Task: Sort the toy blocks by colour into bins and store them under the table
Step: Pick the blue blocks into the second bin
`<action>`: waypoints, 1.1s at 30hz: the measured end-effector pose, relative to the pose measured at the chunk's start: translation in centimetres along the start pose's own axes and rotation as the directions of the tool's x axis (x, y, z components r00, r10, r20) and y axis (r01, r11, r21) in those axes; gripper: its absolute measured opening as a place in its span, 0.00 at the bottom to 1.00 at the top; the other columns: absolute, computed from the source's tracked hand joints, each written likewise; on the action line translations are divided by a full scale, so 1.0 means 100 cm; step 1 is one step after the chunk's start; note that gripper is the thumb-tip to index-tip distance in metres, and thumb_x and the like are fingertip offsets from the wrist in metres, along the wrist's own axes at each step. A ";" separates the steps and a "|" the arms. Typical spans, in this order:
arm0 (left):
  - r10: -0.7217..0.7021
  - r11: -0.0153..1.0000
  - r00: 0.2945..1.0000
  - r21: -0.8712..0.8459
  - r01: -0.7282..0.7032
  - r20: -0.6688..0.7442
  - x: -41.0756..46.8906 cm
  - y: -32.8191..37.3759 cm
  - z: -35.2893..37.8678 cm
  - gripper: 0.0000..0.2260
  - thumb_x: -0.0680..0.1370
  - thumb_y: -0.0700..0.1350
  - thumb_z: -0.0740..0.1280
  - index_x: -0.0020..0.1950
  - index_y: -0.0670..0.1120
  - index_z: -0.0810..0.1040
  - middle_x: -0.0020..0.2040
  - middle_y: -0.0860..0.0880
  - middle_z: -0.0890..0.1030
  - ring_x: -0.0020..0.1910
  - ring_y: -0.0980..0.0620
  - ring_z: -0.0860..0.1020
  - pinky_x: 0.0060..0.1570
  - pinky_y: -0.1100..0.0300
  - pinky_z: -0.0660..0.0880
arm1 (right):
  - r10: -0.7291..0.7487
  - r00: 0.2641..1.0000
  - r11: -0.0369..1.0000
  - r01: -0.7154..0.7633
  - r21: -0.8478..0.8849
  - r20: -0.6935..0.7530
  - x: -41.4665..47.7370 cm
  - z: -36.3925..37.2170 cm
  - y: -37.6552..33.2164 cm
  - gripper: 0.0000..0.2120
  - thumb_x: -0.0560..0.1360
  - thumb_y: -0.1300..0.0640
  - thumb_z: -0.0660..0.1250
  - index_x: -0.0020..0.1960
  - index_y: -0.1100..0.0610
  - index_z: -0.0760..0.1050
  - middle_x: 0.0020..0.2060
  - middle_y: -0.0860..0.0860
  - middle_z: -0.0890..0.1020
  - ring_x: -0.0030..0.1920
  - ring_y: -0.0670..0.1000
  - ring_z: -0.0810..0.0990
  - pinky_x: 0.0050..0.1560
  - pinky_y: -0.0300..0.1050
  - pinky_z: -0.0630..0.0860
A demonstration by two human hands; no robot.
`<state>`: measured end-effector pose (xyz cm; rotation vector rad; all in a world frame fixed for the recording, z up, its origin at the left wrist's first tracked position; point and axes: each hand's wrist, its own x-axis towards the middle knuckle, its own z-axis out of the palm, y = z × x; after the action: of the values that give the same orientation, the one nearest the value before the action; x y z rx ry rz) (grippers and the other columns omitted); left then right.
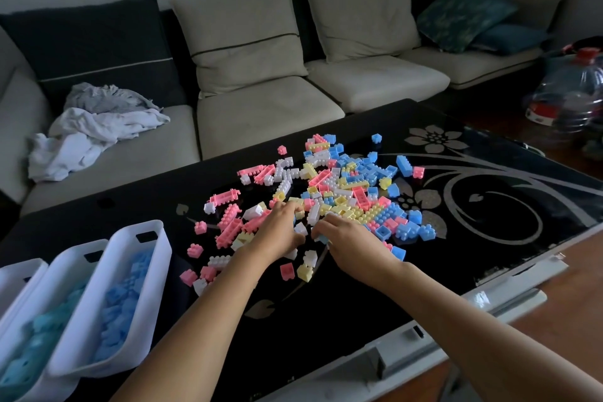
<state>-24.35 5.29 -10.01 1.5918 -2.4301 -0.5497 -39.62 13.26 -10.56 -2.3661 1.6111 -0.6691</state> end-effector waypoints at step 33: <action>0.010 0.996 0.969 -0.089 -0.032 -0.245 -0.002 -0.015 -0.015 0.14 0.79 0.38 0.60 0.65 0.44 0.72 0.57 0.46 0.79 0.38 0.53 0.76 0.36 0.63 0.73 | 0.172 0.983 0.974 -0.160 -0.163 0.067 0.008 0.016 -0.022 0.14 0.75 0.67 0.56 0.59 0.58 0.65 0.45 0.55 0.70 0.36 0.57 0.72 0.33 0.50 0.71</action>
<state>-22.49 4.61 -9.19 1.4978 -2.2057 -0.4269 -36.79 13.22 -10.83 -2.2948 1.8626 -0.4229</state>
